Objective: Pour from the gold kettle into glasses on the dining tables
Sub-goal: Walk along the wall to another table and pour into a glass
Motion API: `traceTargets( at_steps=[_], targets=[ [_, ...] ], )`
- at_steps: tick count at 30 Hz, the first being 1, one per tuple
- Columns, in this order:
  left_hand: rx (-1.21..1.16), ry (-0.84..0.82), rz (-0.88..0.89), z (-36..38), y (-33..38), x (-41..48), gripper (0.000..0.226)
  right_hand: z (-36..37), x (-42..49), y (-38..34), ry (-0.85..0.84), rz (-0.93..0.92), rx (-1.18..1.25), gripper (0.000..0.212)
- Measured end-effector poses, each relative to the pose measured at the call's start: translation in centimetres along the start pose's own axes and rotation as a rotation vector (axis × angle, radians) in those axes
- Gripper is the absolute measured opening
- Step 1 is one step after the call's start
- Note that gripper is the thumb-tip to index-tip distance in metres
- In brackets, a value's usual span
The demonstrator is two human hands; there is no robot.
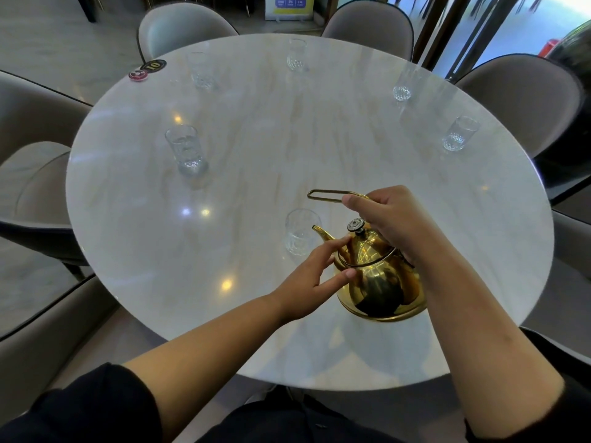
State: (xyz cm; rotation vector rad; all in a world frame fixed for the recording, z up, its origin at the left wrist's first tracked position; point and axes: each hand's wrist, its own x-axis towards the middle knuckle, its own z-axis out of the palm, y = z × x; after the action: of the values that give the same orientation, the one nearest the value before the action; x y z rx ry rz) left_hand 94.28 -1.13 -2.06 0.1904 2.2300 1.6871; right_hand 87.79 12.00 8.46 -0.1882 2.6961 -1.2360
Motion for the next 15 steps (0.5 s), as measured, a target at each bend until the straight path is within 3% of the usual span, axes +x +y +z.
traceTargets(
  at_steps=[15],
  targets=[
    [-0.001,0.012,-0.019,-0.03,0.62,-0.09,0.051,0.23,0.36,-0.10,-0.002,0.020,0.004,0.048]
  ],
)
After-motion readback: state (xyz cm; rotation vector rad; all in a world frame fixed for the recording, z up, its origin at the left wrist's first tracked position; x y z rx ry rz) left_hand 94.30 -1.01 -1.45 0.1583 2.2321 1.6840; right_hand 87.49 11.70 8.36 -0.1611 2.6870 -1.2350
